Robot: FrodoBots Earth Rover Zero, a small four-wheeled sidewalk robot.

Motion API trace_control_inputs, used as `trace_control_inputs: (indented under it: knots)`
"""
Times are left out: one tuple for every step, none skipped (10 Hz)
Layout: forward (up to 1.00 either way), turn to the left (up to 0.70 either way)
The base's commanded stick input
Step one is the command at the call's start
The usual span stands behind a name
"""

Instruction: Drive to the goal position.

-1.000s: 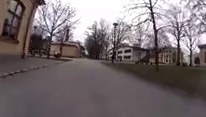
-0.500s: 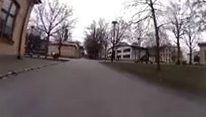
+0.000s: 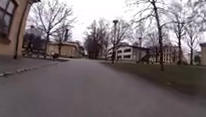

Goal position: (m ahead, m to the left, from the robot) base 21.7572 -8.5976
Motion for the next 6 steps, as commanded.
trace_control_inputs:
  knots:
    - [0.7, 0.35]
    - [0.7, 0.35]
    - [0.7, 0.17]
    - [0.7, 0.0]
    - [0.7, 0.0]
    - [0.7, 0.0]
